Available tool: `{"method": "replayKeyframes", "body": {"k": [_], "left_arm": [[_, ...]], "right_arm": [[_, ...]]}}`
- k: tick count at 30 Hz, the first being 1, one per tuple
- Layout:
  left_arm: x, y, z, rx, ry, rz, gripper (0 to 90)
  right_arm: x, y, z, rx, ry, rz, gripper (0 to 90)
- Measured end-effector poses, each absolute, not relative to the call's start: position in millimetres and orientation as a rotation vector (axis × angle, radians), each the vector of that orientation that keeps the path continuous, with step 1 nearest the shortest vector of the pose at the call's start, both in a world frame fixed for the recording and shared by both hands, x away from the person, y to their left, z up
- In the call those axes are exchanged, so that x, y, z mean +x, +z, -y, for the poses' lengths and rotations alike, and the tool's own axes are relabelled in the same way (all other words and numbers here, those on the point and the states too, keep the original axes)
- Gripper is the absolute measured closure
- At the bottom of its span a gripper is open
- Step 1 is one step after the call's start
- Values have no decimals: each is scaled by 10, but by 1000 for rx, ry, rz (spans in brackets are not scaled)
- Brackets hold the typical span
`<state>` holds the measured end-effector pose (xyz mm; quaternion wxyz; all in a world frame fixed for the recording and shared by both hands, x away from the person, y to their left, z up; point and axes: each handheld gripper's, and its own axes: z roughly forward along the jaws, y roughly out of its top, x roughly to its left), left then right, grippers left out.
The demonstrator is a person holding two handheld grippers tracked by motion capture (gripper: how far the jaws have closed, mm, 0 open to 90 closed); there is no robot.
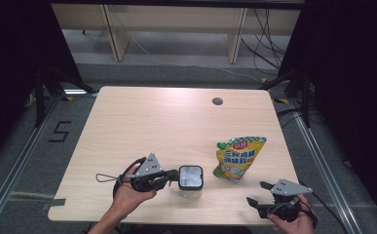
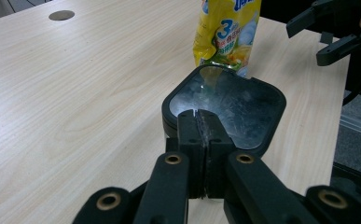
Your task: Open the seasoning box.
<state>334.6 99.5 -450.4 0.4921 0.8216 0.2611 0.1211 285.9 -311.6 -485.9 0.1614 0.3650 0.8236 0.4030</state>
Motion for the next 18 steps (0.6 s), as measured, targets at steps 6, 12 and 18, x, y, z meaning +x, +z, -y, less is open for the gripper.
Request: {"method": "replayKeyframes", "body": {"k": [6,12,18], "left_arm": [[3392,-4502,-1009,1999,309,-628,881],[3395,-4506,-1012,2000,319,-613,880],[3382,-4511,-1007,1997,328,-619,878]], "right_arm": [[2857,-4854,3117,1037,1138,-2350,252],[2873,-4857,3121,1001,1134,-2356,254],[2867,-4852,3111,995,1141,-2357,276]]}}
